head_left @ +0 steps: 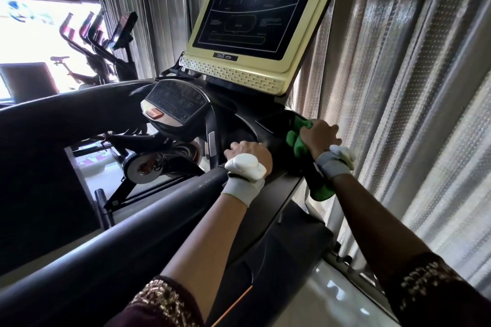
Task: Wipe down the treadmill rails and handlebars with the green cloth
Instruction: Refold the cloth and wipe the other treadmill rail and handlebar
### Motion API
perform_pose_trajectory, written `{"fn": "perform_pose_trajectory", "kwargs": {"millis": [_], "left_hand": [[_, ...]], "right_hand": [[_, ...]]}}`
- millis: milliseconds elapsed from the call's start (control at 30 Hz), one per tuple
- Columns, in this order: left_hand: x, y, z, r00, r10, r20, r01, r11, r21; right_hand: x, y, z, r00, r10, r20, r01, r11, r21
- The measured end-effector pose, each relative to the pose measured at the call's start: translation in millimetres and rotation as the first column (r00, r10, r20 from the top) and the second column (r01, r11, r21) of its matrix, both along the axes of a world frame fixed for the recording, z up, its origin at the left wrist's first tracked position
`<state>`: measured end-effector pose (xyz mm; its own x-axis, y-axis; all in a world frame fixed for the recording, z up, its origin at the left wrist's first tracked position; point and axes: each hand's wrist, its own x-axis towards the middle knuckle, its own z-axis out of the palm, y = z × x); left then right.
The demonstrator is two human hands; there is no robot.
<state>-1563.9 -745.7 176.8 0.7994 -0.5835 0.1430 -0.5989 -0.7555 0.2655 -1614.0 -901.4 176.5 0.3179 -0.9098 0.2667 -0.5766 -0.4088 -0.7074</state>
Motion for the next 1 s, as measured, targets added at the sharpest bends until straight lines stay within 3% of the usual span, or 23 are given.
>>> {"fn": "perform_pose_trajectory", "kwargs": {"millis": [100, 200, 300, 433, 500, 667, 833, 933, 1000], "left_hand": [[1, -3, 1, 1.000, -0.002, 0.015, 0.001, 0.998, 0.065], [2, -4, 2, 1.000, 0.005, -0.020, -0.003, 0.997, 0.076], [2, -3, 4, 0.999, -0.005, -0.038, 0.007, 0.998, 0.056], [3, -7, 0, 1.000, -0.011, 0.020, 0.010, 0.997, 0.074], [5, -10, -3, 0.998, -0.016, 0.055, 0.011, 0.996, 0.089], [7, -11, -3, 0.998, -0.023, 0.059, 0.019, 0.997, 0.077], [18, -22, -7, 0.999, -0.028, 0.023, 0.025, 0.994, 0.108], [22, -34, -8, 1.000, -0.017, -0.017, 0.019, 0.991, 0.134], [23, -37, -7, 0.999, 0.009, -0.035, -0.004, 0.991, 0.136]], "right_hand": [[-1, 15, -10, 0.997, 0.077, -0.021, -0.079, 0.992, -0.102], [-3, -5, -4, 0.997, 0.066, 0.032, -0.066, 0.998, -0.004], [2, -37, 5, 0.999, 0.006, -0.037, -0.003, 0.997, 0.083], [11, -30, 4, 0.982, 0.009, -0.188, -0.007, 1.000, 0.008], [11, -28, -2, 0.980, 0.044, -0.192, -0.050, 0.998, -0.025], [8, -57, 15, 0.974, 0.024, -0.224, -0.011, 0.998, 0.060], [9, -15, 9, 0.949, 0.007, -0.316, -0.063, 0.984, -0.167], [6, 16, 1, 0.951, 0.135, -0.280, -0.231, 0.909, -0.348], [5, 21, 3, 0.916, 0.294, -0.271, -0.377, 0.861, -0.341]]}}
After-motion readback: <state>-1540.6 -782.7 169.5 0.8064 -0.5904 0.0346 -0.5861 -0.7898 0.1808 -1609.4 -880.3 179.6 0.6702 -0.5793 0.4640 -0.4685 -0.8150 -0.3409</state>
